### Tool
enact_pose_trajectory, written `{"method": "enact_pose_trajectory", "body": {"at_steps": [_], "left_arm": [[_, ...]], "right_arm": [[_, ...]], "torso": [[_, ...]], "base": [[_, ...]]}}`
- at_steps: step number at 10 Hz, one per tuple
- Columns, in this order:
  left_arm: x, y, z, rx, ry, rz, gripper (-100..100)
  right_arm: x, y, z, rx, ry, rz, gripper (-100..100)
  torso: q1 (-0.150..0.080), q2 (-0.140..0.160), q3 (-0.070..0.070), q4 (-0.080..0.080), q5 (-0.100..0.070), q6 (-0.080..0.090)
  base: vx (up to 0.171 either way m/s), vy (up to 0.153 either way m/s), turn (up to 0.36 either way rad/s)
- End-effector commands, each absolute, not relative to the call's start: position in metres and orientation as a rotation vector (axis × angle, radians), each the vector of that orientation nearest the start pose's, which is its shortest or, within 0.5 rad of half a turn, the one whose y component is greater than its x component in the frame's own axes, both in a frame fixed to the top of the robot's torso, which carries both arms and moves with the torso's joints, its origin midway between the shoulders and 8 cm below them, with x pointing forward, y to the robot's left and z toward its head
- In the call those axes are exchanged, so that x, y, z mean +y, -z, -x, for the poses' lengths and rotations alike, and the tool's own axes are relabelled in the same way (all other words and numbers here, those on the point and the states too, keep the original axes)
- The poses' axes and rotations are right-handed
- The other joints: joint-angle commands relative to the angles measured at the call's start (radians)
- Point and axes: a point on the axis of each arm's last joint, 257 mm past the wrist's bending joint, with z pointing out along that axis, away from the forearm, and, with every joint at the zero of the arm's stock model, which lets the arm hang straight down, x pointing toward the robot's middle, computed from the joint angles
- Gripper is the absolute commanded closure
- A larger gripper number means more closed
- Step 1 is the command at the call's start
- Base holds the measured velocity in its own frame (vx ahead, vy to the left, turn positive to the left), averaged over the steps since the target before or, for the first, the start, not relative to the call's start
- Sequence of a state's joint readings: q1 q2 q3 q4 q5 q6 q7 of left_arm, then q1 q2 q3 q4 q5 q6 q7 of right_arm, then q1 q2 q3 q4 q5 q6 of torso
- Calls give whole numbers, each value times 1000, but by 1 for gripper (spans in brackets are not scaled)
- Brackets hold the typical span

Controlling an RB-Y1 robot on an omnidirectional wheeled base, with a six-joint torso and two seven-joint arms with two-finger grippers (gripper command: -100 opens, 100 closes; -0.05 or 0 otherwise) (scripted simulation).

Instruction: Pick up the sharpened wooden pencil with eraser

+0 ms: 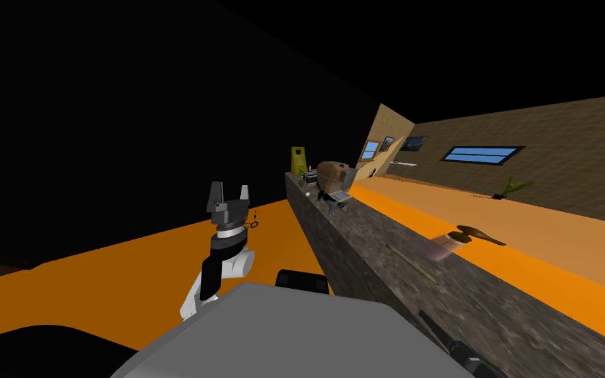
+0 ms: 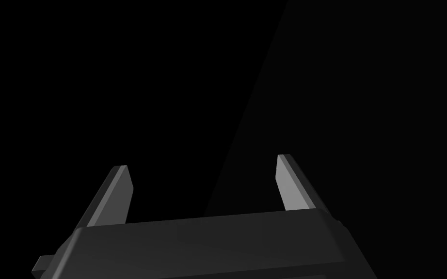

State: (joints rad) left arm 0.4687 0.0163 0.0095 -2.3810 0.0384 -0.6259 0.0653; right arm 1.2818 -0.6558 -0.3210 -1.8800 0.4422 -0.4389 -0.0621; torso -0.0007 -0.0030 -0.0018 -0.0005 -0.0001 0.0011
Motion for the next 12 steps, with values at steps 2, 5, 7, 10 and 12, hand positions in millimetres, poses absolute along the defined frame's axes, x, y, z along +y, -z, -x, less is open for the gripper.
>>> {"method": "enact_pose_trajectory", "body": {"at_steps": [2,5,7,10,12], "left_arm": [[272,-97,-296,411,1444,477,0],[272,-97,-296,411,1444,477,0],[272,-97,-296,411,1443,477,0],[272,-97,-296,411,1444,477,0],[272,-97,-296,411,1443,477,0]], "right_arm": [[-517,324,-51,2277,-87,-520,-100],[-547,330,5,2448,33,-461,-100],[-561,329,35,2540,88,-419,-100],[-586,325,76,2682,172,-330,-100],[-597,321,91,2756,200,-260,-100]], "torso": [[0,0,0,0,0,-1],[0,-1,-1,0,0,-1],[0,-2,-1,0,0,1],[0,-1,0,0,0,0],[-1,-2,-1,0,0,1]], "base": [[76,17,399],[78,2,305],[69,-14,173],[67,-19,233],[69,-31,127]]}}
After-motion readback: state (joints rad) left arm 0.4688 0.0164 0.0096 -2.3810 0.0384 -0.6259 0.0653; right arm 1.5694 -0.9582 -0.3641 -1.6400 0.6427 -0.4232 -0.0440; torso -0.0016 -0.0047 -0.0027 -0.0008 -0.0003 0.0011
